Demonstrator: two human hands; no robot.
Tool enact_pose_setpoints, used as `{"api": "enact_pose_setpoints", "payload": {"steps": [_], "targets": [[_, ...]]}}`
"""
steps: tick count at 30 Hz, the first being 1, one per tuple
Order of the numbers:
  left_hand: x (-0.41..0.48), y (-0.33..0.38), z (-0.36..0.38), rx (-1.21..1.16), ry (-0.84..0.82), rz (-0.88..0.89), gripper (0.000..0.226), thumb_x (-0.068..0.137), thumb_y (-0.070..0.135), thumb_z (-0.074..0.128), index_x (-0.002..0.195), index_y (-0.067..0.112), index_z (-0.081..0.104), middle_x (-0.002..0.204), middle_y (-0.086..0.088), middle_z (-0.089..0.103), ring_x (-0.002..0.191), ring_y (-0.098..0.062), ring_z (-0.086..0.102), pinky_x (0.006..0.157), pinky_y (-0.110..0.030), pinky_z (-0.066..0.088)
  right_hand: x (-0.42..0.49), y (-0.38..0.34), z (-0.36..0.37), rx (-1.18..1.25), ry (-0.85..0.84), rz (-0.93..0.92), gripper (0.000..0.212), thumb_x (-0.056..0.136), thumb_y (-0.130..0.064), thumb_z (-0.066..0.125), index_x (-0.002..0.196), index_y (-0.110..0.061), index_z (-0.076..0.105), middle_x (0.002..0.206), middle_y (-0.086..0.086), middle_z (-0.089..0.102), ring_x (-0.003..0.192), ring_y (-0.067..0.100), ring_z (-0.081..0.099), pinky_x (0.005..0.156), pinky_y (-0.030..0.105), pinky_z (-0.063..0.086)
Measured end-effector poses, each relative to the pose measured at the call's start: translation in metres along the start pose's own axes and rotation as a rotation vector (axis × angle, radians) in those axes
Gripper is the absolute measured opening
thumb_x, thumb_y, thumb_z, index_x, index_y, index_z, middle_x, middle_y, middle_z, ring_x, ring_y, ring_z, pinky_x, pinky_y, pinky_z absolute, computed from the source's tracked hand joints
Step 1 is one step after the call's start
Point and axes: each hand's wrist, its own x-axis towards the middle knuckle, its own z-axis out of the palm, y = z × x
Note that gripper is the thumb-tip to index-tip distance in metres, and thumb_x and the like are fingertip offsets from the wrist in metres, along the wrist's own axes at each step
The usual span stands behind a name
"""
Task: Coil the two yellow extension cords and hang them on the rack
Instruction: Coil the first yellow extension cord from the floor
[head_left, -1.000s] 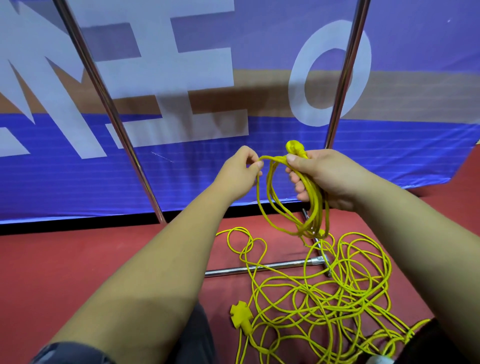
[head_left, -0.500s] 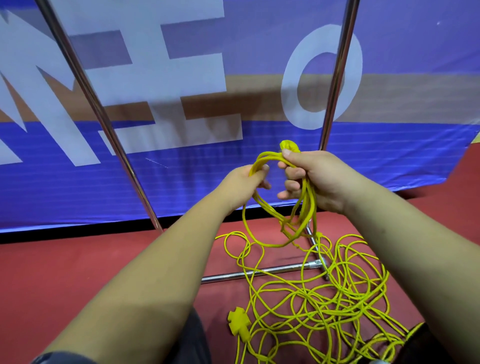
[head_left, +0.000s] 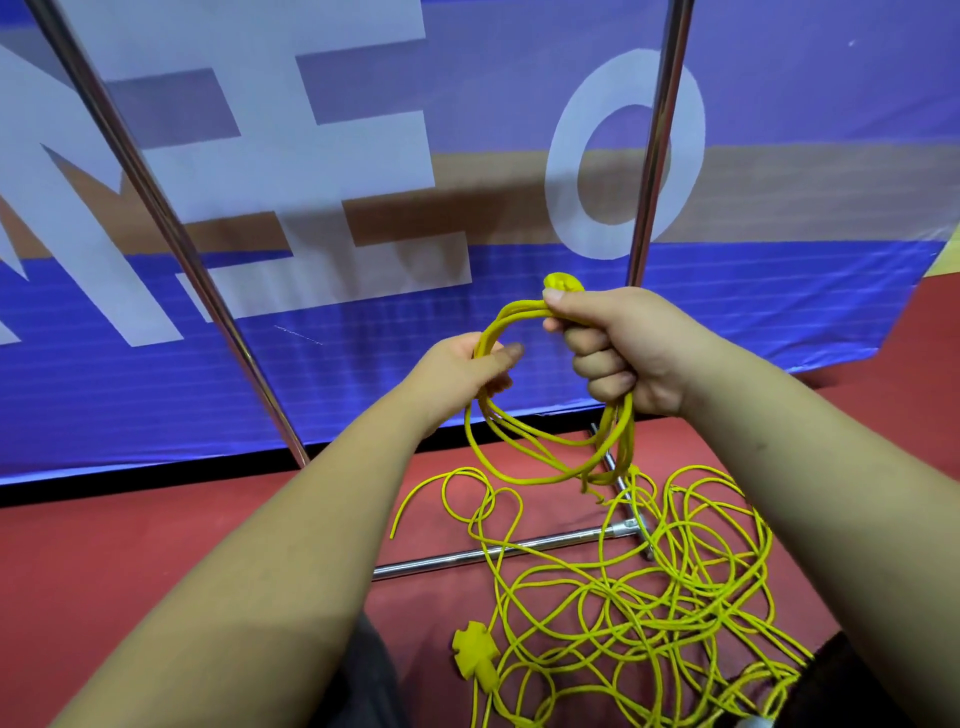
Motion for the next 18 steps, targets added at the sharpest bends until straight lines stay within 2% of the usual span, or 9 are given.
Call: {"api": "enact_pose_setpoints", "payload": {"steps": [3, 5, 7, 9, 11, 12, 14, 16, 18], "targets": [[0.002, -0.011, 0.002, 0.111, -0.056, -0.075, 0.049, 0.084, 0.069, 0.07, 0.107, 0.026, 0.069, 0.101, 0.006, 0.075, 0.092, -0.012, 0.071, 0.094, -0.043, 0.056, 0.004, 0.001, 0.0, 0.084, 0.029, -0.021, 0.027, 0.104, -0.04, 0.065, 0.092, -0.016, 0.064, 0.061, -0.008, 0.02, 0.044, 0.006, 0.015, 0.036, 0.02, 0.014], [-0.001, -0.013, 0.006, 0.025, -0.103, -0.22, 0.063, 0.086, 0.079, 0.06, 0.115, 0.023, 0.064, 0.122, 0.003, 0.07, 0.107, -0.018, 0.072, 0.1, -0.047, 0.057, 0.008, 0.001, -0.001, 0.148, 0.084, -0.056, 0.026, 0.106, -0.036, 0.063, 0.092, -0.015, 0.063, 0.06, -0.009, 0.022, 0.044, 0.005, 0.016, 0.036, 0.02, 0.016], [0.002, -0.018, 0.011, -0.142, -0.089, -0.37, 0.076, 0.09, 0.083, 0.045, 0.123, 0.016, 0.058, 0.128, -0.003, 0.065, 0.111, -0.029, 0.072, 0.096, -0.051, 0.058, 0.012, 0.001, -0.005, 0.236, 0.159, -0.095, 0.025, 0.107, -0.033, 0.061, 0.09, -0.014, 0.061, 0.058, -0.009, 0.024, 0.043, 0.005, 0.018, 0.036, 0.02, 0.016], [0.004, -0.026, 0.02, -0.258, -0.077, -0.51, 0.073, 0.1, 0.074, 0.035, 0.133, 0.011, 0.049, 0.132, -0.012, 0.064, 0.109, -0.036, 0.072, 0.089, -0.051, 0.058, 0.017, 0.002, -0.011, 0.332, 0.219, -0.129, 0.025, 0.108, -0.03, 0.06, 0.089, -0.013, 0.06, 0.056, -0.01, 0.025, 0.042, 0.004, 0.019, 0.036, 0.019, 0.016], [0.002, -0.04, 0.031, -0.105, -0.127, -0.564, 0.042, 0.11, 0.04, 0.038, 0.134, 0.007, 0.046, 0.138, -0.02, 0.06, 0.103, -0.035, 0.073, 0.09, -0.052, 0.058, 0.02, 0.002, -0.016, 0.428, 0.24, -0.144, 0.026, 0.108, -0.029, 0.059, 0.087, -0.013, 0.059, 0.056, -0.01, 0.024, 0.041, 0.004, 0.02, 0.035, 0.019, 0.018], [0.001, -0.05, 0.037, 0.072, -0.186, -0.564, 0.027, 0.108, 0.022, 0.041, 0.13, 0.008, 0.05, 0.139, -0.021, 0.06, 0.1, -0.033, 0.072, 0.09, -0.05, 0.057, 0.021, 0.002, -0.019, 0.474, 0.239, -0.146, 0.026, 0.108, -0.028, 0.059, 0.086, -0.013, 0.058, 0.056, -0.01, 0.024, 0.041, 0.004, 0.021, 0.034, 0.019, 0.019], [-0.003, -0.066, 0.051, 0.41, -0.37, -0.445, 0.049, 0.098, 0.003, 0.05, 0.146, 0.016, 0.048, 0.143, -0.014, 0.061, 0.099, -0.031, 0.071, 0.083, -0.041, 0.057, 0.022, 0.002, -0.022, 0.569, 0.217, -0.143, 0.026, 0.109, -0.027, 0.057, 0.087, -0.013, 0.057, 0.054, -0.01, 0.025, 0.039, 0.004, 0.022, 0.032, 0.019, 0.021], [-0.011, -0.067, 0.067, 0.537, -0.52, -0.265, 0.077, 0.095, 0.006, 0.064, 0.161, 0.031, 0.032, 0.152, -0.001, 0.054, 0.112, -0.026, 0.068, 0.09, -0.034, 0.056, 0.021, 0.002, -0.024, 0.656, 0.181, -0.136, 0.026, 0.11, -0.027, 0.054, 0.088, -0.012, 0.056, 0.051, -0.011, 0.026, 0.037, 0.003, 0.024, 0.031, 0.018, 0.022], [-0.018, -0.064, 0.085, 0.562, -0.588, -0.153, 0.078, 0.098, 0.02, 0.071, 0.163, 0.035, 0.03, 0.148, 0.002, 0.057, 0.128, -0.022, 0.061, 0.102, -0.024, 0.045, 0.021, 0.0, -0.026, 0.721, 0.145, -0.132, 0.026, 0.11, -0.027, 0.053, 0.089, -0.011, 0.056, 0.05, -0.011, 0.026, 0.036, 0.003, 0.025, 0.031, 0.018, 0.022]]}}
